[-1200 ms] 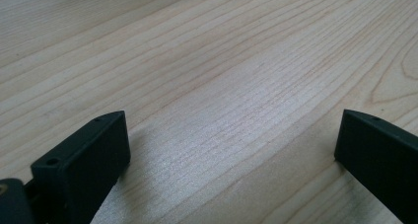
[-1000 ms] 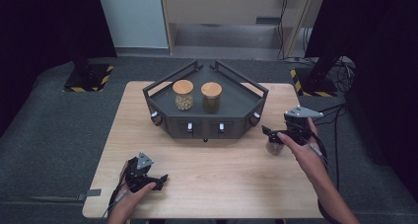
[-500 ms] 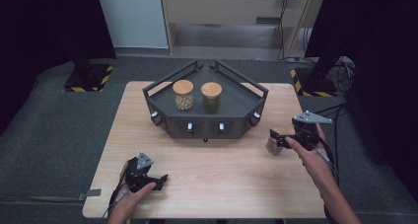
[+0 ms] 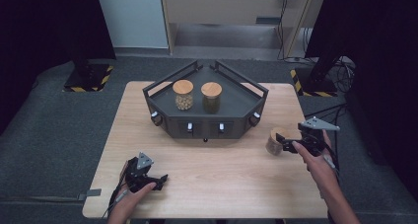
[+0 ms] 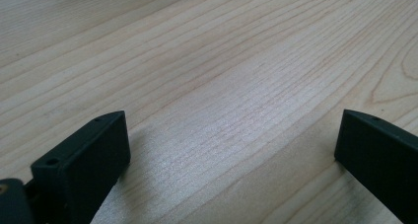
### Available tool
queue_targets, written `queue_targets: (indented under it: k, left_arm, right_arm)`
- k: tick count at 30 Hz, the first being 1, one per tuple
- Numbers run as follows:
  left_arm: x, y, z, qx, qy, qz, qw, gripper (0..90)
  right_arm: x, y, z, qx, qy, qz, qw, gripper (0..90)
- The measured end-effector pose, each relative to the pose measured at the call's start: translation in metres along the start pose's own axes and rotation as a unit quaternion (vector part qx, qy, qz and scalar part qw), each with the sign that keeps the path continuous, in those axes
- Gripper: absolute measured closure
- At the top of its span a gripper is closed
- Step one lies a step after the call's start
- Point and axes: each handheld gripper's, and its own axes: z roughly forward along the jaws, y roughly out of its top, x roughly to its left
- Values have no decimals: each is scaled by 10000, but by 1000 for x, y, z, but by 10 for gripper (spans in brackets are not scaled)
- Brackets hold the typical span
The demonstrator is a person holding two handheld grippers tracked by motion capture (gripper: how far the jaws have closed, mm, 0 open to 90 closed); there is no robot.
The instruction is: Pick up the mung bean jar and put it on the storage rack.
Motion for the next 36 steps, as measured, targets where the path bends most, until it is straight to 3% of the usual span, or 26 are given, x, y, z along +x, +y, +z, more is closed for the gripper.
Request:
queue_targets:
  k: [36]
  left_arm:
    - [-1,0,0,0,16,-19,10000,0]
  right_arm:
    - [0,-47,17,129,29,282,9995,21]
